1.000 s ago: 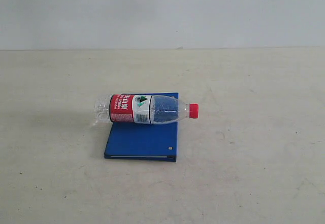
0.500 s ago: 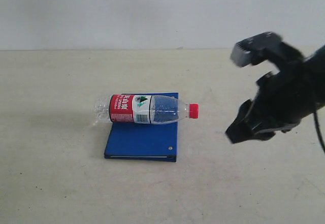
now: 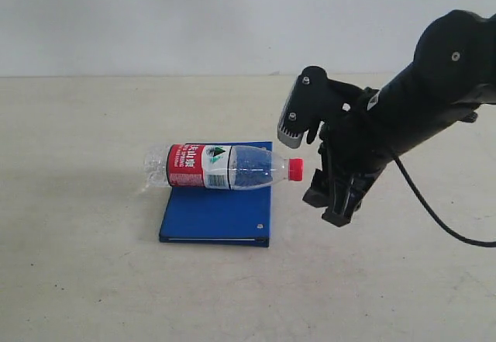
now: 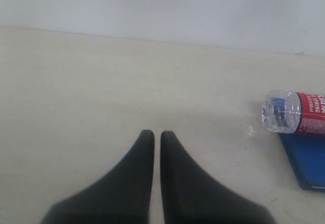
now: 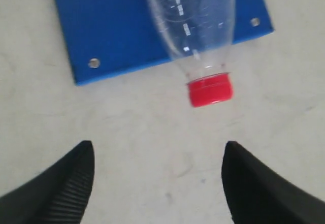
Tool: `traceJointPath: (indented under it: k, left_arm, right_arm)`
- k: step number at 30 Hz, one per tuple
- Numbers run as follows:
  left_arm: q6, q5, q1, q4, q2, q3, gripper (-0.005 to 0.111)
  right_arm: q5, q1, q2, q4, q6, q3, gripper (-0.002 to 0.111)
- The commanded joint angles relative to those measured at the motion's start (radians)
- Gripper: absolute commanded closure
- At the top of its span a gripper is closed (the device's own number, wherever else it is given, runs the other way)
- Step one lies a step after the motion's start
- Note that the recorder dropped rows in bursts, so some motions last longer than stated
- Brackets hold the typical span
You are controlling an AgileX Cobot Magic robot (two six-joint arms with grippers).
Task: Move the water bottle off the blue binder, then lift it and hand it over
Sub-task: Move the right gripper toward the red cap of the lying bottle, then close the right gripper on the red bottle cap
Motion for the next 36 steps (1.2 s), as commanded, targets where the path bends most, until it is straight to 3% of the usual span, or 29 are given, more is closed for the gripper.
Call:
traceJointPath:
  k: [1,36]
  left_arm:
    - [0.007,-0.015,0.003,0.001,-0.002,-0.001,0.102]
    - [0.007,-0.015,0.003,0.001,-0.002,-0.001,0.102]
  right_arm:
    - [-0.157,0.002,0.0,-0.056,-0.017,-0.005,0.045]
    - [-0.319,0.002,0.191,0.013,-0.086,-0.005,0.045]
